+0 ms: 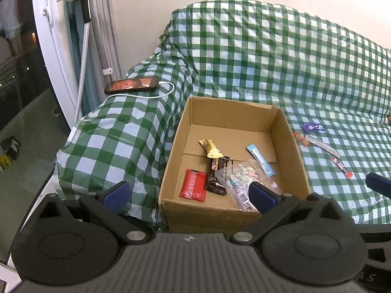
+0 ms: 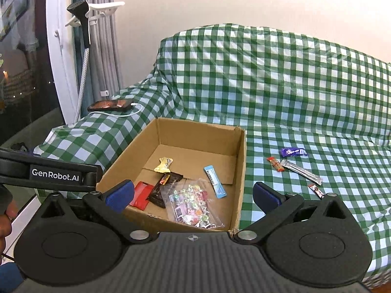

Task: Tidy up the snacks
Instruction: 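Lift both grippers from the box and turn toward the remaining snacks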

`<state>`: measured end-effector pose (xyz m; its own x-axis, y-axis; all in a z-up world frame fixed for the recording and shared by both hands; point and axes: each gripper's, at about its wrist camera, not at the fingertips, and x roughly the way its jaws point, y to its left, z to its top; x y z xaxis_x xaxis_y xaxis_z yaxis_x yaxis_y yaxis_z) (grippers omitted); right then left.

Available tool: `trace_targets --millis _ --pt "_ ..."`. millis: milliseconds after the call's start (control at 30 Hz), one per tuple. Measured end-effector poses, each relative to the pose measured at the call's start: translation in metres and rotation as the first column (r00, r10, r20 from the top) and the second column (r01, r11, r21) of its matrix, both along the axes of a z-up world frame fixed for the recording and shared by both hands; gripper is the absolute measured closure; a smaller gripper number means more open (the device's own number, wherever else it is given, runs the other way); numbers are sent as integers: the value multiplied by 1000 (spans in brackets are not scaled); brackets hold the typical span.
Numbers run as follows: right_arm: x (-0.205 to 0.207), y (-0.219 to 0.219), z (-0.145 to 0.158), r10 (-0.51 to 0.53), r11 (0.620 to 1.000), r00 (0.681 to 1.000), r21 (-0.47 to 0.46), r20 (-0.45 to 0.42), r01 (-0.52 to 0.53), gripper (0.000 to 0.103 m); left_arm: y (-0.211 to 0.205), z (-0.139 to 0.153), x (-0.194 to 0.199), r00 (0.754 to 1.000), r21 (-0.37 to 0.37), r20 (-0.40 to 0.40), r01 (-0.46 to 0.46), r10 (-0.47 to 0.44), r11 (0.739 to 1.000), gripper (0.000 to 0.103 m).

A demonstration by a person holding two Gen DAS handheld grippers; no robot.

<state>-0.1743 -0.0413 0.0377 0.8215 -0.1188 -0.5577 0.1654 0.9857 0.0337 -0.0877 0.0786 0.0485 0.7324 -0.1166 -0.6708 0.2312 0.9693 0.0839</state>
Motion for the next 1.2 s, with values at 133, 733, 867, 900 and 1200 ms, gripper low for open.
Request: trace_targets --millis 133,733,867,900,1200 --pt "-4 1 2 -4 1000 1000 -8 9 4 0 -2 -1 -3 1000 2 0 15 -15 1000 0" --pt "-5 4 -2 -15 999 1000 -31 -12 15 0 2 -10 4 999 -13 -27 34 -34 999 0" --pt "-2 2 -4 -18 999 1000 -28 -23 18 0 1 -13 9 999 -10 -37 35 -35 999 0" --pt "-1 1 -5 -19 999 999 -26 -27 19 0 0 -14 10 999 -8 -40 35 -35 999 0" --pt "10 -8 -16 -31 999 998 6 -63 31 0 -3 -20 25 998 23 -56 28 -27 999 0"
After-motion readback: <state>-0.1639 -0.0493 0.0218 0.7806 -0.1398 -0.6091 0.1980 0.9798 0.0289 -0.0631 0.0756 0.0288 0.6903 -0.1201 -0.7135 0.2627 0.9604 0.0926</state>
